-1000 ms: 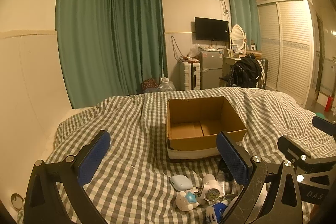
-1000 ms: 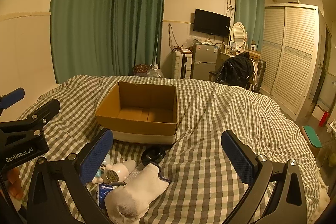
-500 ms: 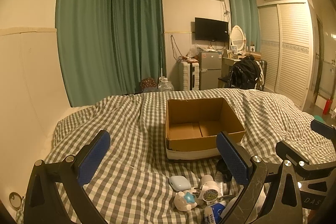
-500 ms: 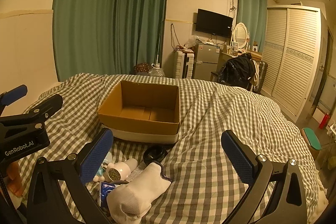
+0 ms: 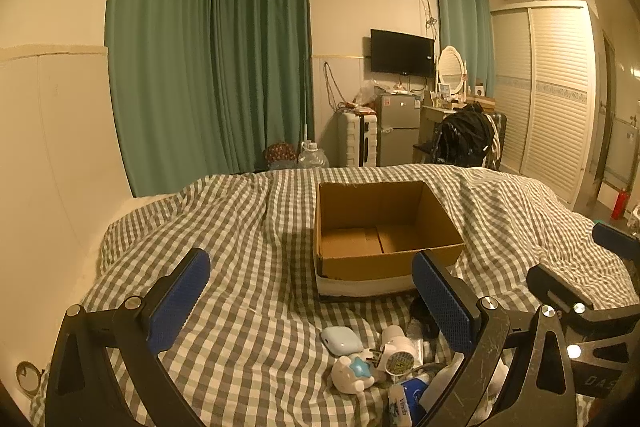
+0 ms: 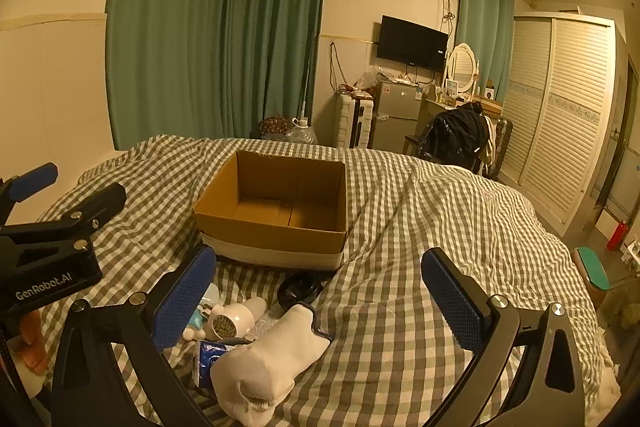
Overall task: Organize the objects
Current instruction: 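Grasp the white sock with the right tool while the left tool grasps the Vinda tissue pack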
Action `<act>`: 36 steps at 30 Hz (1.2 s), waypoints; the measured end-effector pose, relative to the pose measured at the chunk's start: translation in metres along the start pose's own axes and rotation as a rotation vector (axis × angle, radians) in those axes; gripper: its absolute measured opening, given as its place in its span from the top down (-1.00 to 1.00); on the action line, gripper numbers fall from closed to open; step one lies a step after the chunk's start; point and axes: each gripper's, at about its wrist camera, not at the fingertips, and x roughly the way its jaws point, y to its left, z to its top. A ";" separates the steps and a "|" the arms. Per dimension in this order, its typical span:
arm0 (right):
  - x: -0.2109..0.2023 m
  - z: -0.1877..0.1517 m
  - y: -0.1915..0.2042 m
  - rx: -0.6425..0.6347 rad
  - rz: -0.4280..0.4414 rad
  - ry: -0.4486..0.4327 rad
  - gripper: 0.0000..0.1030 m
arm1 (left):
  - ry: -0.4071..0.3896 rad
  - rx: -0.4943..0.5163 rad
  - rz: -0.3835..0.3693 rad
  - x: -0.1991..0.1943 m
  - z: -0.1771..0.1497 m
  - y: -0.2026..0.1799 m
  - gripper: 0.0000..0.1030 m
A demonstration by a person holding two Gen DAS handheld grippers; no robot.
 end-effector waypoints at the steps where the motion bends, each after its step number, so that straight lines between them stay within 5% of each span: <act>1: -0.002 0.001 0.001 -0.002 0.001 -0.003 -0.99 | 0.001 -0.003 -0.002 -0.001 0.000 0.001 -1.00; 20: -0.026 -0.001 0.018 -0.044 0.044 0.038 -0.95 | 0.025 -0.004 -0.037 -0.019 -0.016 0.019 -1.00; 33: 0.050 -0.066 0.017 0.031 0.159 0.354 -0.67 | 0.297 0.044 -0.069 0.041 -0.086 0.002 -0.96; 36: 0.071 -0.081 0.022 0.047 0.196 0.424 -0.45 | 0.344 0.064 -0.046 0.054 -0.097 -0.003 -0.91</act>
